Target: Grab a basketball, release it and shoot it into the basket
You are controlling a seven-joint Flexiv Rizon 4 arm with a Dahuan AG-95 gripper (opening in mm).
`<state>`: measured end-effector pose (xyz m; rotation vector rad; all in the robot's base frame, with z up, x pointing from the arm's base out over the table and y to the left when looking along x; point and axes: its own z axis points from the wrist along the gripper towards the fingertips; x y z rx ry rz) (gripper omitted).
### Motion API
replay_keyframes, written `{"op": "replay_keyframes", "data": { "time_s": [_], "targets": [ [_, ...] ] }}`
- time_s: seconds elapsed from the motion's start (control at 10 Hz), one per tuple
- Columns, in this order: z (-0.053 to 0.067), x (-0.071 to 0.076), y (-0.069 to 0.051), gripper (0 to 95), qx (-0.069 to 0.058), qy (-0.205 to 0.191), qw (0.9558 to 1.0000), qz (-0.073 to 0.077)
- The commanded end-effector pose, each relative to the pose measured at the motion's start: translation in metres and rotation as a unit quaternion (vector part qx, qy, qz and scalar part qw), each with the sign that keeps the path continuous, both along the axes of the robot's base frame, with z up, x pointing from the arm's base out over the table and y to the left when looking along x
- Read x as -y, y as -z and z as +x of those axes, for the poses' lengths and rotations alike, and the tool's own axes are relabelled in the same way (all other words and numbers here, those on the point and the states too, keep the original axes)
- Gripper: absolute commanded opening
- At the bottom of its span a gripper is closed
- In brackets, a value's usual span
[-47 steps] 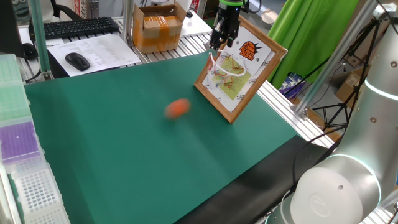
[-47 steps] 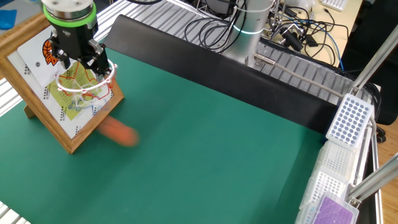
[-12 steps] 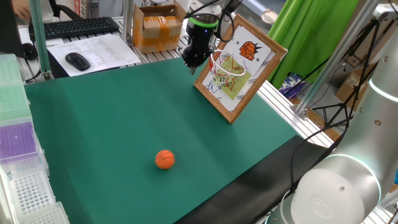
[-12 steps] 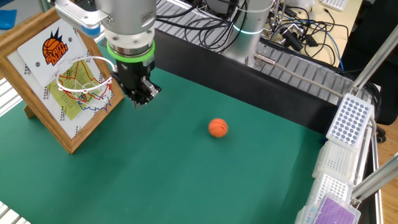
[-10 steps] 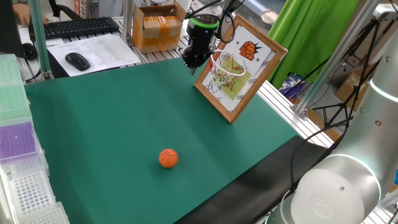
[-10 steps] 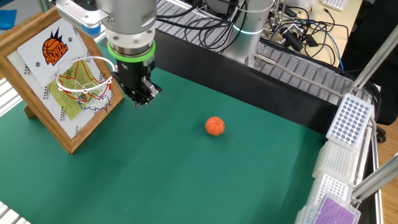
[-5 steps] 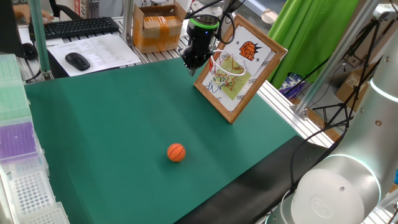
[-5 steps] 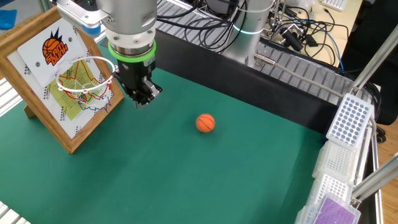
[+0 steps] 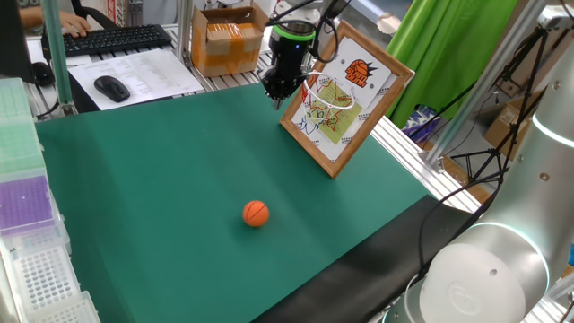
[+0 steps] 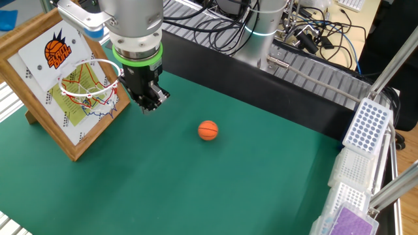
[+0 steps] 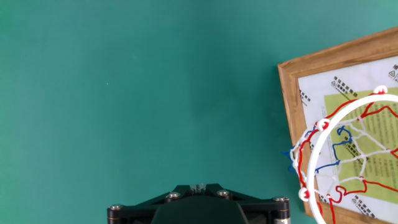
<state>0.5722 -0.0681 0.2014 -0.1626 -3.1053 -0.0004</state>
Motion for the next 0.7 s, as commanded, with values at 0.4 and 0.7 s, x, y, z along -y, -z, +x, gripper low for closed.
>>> {"op": "replay_keyframes", "data": {
  "time_s": [0.4,0.7],
  "targets": [
    [-0.0006,-0.0005,0.0005,0.0,0.000,-0.001,1.0000,0.000],
    [-0.0008,-0.0007,0.0006,0.0,0.000,0.002,1.0000,0.000]
  ]
}}
